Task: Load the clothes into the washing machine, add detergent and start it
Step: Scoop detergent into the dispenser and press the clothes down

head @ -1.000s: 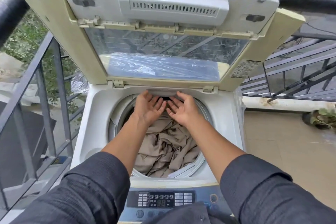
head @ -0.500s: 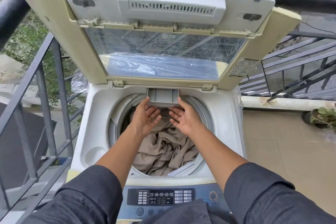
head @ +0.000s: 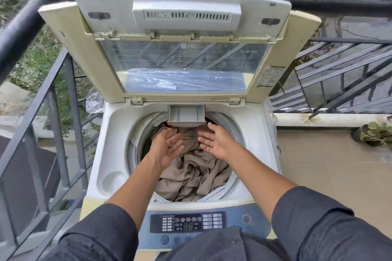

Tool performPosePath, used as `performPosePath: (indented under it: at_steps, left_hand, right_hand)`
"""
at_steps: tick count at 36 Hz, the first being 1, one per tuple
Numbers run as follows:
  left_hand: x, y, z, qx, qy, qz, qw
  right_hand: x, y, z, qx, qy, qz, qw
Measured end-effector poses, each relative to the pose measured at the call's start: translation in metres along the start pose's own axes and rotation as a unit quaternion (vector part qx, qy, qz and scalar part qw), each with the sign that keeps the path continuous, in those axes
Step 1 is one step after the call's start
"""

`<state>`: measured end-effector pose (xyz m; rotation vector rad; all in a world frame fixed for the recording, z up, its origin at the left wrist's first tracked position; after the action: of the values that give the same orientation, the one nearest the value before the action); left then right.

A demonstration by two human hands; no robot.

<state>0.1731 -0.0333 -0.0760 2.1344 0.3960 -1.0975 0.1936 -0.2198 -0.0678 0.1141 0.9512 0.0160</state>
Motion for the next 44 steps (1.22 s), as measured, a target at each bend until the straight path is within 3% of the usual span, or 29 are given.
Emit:
performPosePath:
  at_steps: [4, 9, 17, 26, 38, 44]
  left_hand:
    - [-0.015, -0.003, 0.013, 0.068, -0.001, -0.01, 0.998]
    - [-0.048, 0.02, 0.026, 0.165, 0.022, 0.036, 0.985]
    - [-0.097, 0.092, 0.061, 0.339, 0.075, 0.143, 0.927]
    - [-0.124, 0.192, 0.155, 0.412, 0.067, 0.225, 0.88]
    - [-0.147, 0.277, 0.362, 0.542, -0.027, 0.27, 0.795]
    - [-0.142, 0.29, 0.479, 0.62, -0.072, 0.292, 0.725]
  right_hand:
    - [-0.023, -0.016, -0.003, -0.022, -0.019, 0.001, 1.0]
    - [-0.058, -0.045, -0.003, -0.057, -0.08, -0.029, 0.995]
    - [-0.129, -0.103, -0.011, -0.093, -0.189, -0.109, 0.972]
    - [-0.195, -0.213, -0.059, -0.005, -0.225, -0.23, 0.947]
    - [-0.263, -0.387, -0.197, 0.05, -0.127, -0.419, 0.898]
    - [-0.271, -0.461, -0.304, 0.048, -0.032, -0.512, 0.857]
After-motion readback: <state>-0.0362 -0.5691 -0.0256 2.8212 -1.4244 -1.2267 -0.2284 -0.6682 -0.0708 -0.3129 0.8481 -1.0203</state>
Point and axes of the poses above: each hand's wrist, its own x-axis towards the middle knuckle, its own y-axis out of the palm, z = x × y, the point moved 1 cm from there along x, towards the middle knuckle, and after that the axes turned 14 degrees about -x, right-handed, at the moved point
